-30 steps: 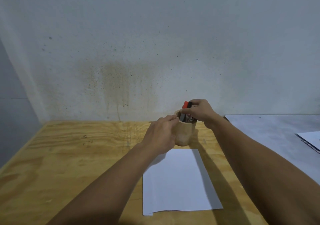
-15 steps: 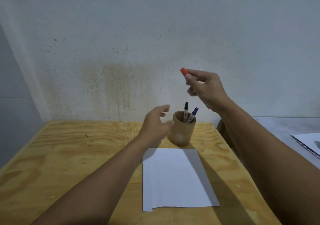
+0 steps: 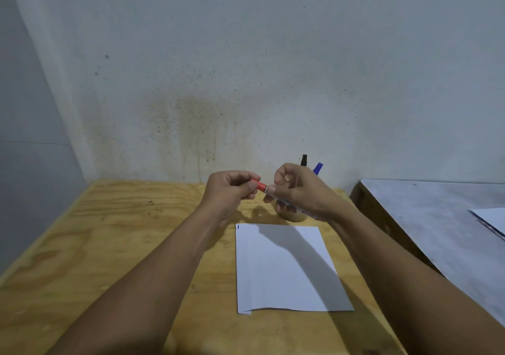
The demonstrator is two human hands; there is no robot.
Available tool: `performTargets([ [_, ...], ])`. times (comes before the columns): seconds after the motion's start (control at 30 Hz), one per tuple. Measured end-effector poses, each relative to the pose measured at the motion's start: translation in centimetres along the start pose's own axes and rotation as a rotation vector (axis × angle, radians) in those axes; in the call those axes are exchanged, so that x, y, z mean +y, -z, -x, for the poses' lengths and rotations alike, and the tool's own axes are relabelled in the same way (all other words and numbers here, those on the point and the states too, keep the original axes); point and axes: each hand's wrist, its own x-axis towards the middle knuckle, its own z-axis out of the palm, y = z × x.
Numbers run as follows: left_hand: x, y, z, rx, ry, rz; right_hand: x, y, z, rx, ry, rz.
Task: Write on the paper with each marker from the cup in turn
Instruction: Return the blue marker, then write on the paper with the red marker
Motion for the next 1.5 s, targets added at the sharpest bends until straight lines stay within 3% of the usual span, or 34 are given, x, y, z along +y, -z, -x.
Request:
performTargets([
  [0.17, -1.7, 0.9, 0.3, 0.106, 0.077, -0.025, 2.1, -3.2, -0.8, 0.203, 0.151, 0.47],
  [0.27, -2.9, 2.6, 0.3, 0.202, 0.134, -0.114, 3.0, -3.4, -0.6, 0.207, 0.197, 0.527],
  [0.33, -3.7, 3.8, 0.4, 0.244, 0.112, -0.284, 2.9, -3.3, -0.1, 0.167, 0.155, 0.368],
  [0.5, -5.3, 4.9, 0.6, 0.199, 0.028, -0.782, 2.9, -3.3, 0.5, -0.056, -0.072, -0.407],
  [0.6, -5.8, 4.9, 0.6, 0.158, -0.043, -0.865, 3.3, -3.7, 0.3, -0.131, -0.161, -0.76],
  [0.7, -6.4, 4.9, 1.0, 0.122, -0.078, -0.902, 4.2, -4.3, 0.1, -0.148, -0.125, -0.908],
  [0.87, -7.0, 4.7, 2.4, 0.172, -0.123, -0.844, 5.4, -5.9, -0.6, 0.044, -0.094, -0.714],
  [0.97, -6.6, 4.2, 4.1, 0.257, -0.354, -0.93, 5.9, -6.8, -1.1, 0.158, -0.088, -0.532],
  [1.03, -6.7, 4.0, 5.0, 0.173, -0.459, -0.949, 6.2, -7.4, -1.3, 0.22, -0.074, -0.478],
  [1.17, -7.8, 3.9, 5.7, -0.06, -0.402, -0.996, 6.8, -8.3, -1.5, 0.269, -0.059, -0.431],
  [1.5, -8.6, 4.1, 5.6, -0.036, -0.374, -1.058, 8.0, -8.9, -1.3, 0.31, 0.019, -0.3],
])
